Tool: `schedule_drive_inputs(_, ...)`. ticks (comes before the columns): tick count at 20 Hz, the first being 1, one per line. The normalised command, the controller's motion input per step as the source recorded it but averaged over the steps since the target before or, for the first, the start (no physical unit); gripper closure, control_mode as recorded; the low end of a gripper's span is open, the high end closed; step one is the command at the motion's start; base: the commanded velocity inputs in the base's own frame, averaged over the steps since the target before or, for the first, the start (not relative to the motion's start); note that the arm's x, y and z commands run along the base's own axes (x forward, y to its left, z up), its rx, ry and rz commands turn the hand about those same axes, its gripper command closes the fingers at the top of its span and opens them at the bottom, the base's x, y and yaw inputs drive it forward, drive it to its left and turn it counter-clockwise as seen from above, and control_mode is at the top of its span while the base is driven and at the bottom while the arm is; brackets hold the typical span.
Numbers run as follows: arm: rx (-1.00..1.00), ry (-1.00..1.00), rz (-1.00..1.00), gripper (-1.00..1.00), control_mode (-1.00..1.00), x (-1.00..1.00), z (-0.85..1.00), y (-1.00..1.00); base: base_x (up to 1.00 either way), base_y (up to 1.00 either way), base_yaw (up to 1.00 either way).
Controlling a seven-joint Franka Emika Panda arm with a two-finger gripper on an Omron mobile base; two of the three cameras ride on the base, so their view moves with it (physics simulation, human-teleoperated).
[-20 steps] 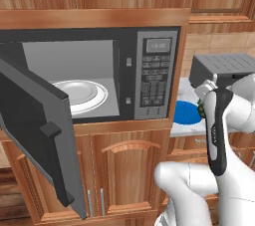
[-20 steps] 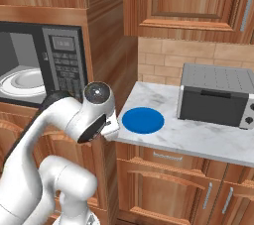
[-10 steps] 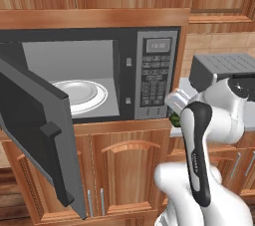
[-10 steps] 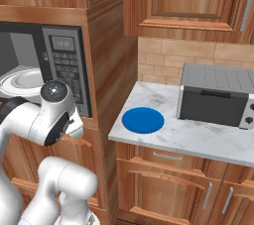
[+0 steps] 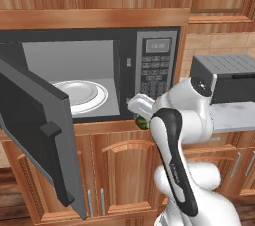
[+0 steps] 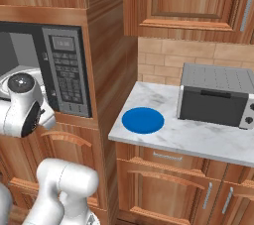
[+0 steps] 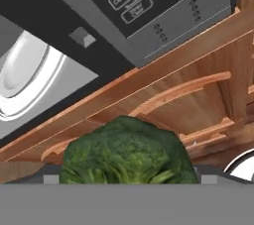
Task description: Pick the broccoli from the counter and place it in the microwave. Then turn on the microwave.
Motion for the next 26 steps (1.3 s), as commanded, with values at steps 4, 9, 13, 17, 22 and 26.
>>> schedule_drive_inputs(4, -0.12, -0.17, 0.13, 1.00, -1.00, 0.00, 0.19, 0.97, 0.00, 0.00, 0.00)
schedule_drive_inputs(9, -0.14, -0.26, 0.02, 1.00, -1.00, 0.00, 0.39, 0.81, 0.00, 0.00, 0.00)
schedule_drive_inputs(13, -0.12, -0.24, 0.00, 1.00, -1.00, 0.06, 0.39, 0.64, 0.00, 0.00, 0.00)
schedule_drive_inputs(17, -0.09, -0.17, 0.00, 1.00, -1.00, 0.23, 0.41, 0.50, 0.00, 0.00, 0.00)
schedule_drive_inputs(22, -0.04, -0.07, 0.00, 1.00, -1.00, 0.33, 0.43, 0.26, 0.00, 0.00, 0.00)
schedule_drive_inputs(26, 0.00, 0.00, 0.00, 1.00, -1.00, 0.38, 0.29, 0.04, 0.00, 0.00, 0.00)
